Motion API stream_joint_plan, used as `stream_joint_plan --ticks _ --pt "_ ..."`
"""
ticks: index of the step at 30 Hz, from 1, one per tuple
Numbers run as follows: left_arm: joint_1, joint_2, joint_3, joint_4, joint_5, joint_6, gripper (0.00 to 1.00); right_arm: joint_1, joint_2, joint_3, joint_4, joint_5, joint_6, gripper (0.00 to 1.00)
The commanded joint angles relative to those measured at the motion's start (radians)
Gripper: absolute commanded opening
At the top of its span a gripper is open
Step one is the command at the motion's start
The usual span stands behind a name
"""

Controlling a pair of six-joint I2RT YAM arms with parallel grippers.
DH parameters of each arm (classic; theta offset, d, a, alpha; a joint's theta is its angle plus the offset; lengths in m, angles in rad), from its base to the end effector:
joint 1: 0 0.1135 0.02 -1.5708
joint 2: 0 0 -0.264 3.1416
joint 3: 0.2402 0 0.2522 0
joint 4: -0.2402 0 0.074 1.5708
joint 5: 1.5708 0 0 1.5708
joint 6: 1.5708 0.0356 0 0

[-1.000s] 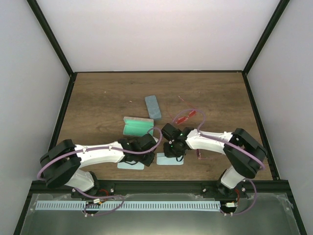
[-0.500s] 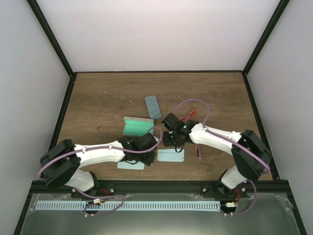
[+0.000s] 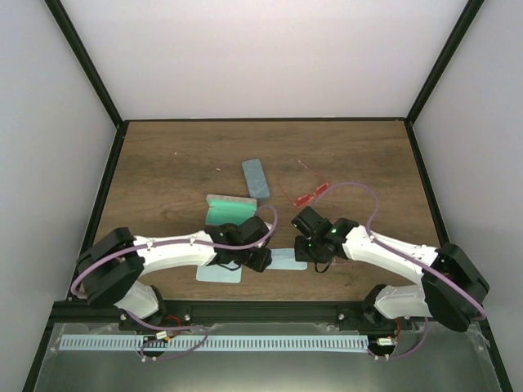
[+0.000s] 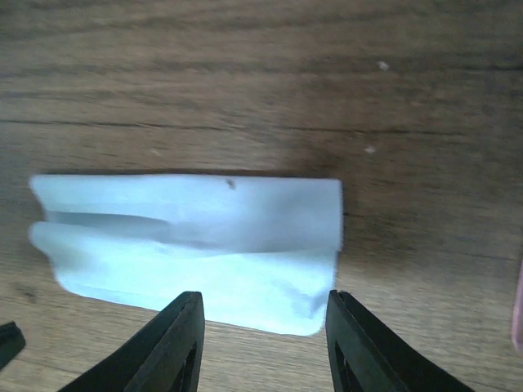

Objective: Organize the sunglasses
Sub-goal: Adjust the glasses cleaning cloth at the center of the board, then pick up the glasses cleaning cloth from the center of the board.

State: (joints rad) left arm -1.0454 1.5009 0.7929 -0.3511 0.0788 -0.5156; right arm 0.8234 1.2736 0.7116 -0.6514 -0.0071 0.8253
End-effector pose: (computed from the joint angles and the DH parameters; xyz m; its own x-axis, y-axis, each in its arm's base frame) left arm 0.1381 -0.2439 0.1677 -0.8152 0.4262 -0.3922 0.5515 0.7779 -0.3011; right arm 0.1496 0.1617 0.1835 -0.9721 0.0320 -0.2324 -0.0308 0.9647 0.2616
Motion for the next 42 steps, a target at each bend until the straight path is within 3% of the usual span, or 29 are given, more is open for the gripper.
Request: stream_joint_plan --ticks 1,24,36,42 --pt "0.006 0.053 0.005 0.05 0.03 -0.054 0.44 -0.017 -0.022 -0.025 -0.014 0.012 0.027 0.43" --pt "0.049 0.119 -0.025 0.102 0.055 -0.13 0.38 -0.03 0.087 -0.078 0.072 -0.039 -0.028 0.39" --pt "0.05 0.133 -0.034 0.114 0.068 -0.133 0.26 -0.03 0.116 -0.081 0.101 -0.058 -0.028 0.22" --pt "0.048 0.143 -0.034 0.113 0.061 -0.131 0.12 -0.03 0.121 -0.078 0.105 -0.063 -0.03 0.11"
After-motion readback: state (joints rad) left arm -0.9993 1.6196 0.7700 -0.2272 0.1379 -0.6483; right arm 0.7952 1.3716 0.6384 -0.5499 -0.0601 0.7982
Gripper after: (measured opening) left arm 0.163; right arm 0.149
